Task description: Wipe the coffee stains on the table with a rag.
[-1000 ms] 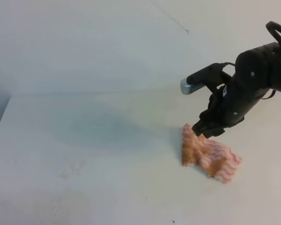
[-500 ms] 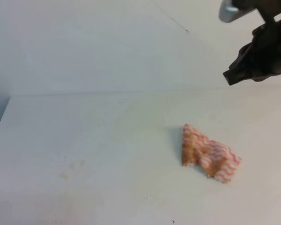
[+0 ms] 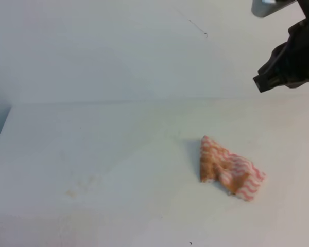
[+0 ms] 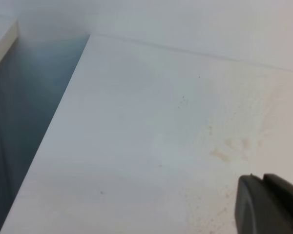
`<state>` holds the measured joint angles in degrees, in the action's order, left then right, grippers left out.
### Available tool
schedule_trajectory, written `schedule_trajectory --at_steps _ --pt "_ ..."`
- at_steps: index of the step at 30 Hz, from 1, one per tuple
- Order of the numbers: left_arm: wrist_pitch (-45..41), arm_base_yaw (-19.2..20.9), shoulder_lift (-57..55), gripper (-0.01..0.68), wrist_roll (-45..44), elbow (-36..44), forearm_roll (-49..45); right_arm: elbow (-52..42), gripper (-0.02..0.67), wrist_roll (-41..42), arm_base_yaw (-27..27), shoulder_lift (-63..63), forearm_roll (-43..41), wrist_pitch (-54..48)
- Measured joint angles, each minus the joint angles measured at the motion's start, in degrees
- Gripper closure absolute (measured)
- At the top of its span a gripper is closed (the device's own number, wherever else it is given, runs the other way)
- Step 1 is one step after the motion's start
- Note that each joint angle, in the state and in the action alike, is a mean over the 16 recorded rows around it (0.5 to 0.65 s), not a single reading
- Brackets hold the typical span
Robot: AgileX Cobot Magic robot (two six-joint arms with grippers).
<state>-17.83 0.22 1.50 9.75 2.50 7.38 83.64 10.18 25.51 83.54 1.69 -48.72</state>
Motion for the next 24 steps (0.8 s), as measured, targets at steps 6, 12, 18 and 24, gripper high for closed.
schedule_trajectory --at_steps 6,12,18,24 --pt "0.0 0.0 0.0 0.672 0.0 0.0 0.0 -0.1 0.651 -0.01 0.0 1.67 -0.16 -0.27" --pt "0.0 0.0 0.0 0.672 0.0 0.0 0.0 -0.19 0.651 -0.01 0.0 0.73 -0.32 -0.48" --pt "0.0 0.0 0.0 0.672 0.0 0.0 0.0 -0.22 0.651 -0.01 0.0 -3.64 -0.35 -0.46" --pt "0.0 0.0 0.0 0.672 0.0 0.0 0.0 -0.22 0.651 0.01 -0.02 -11.24 -0.34 -0.26"
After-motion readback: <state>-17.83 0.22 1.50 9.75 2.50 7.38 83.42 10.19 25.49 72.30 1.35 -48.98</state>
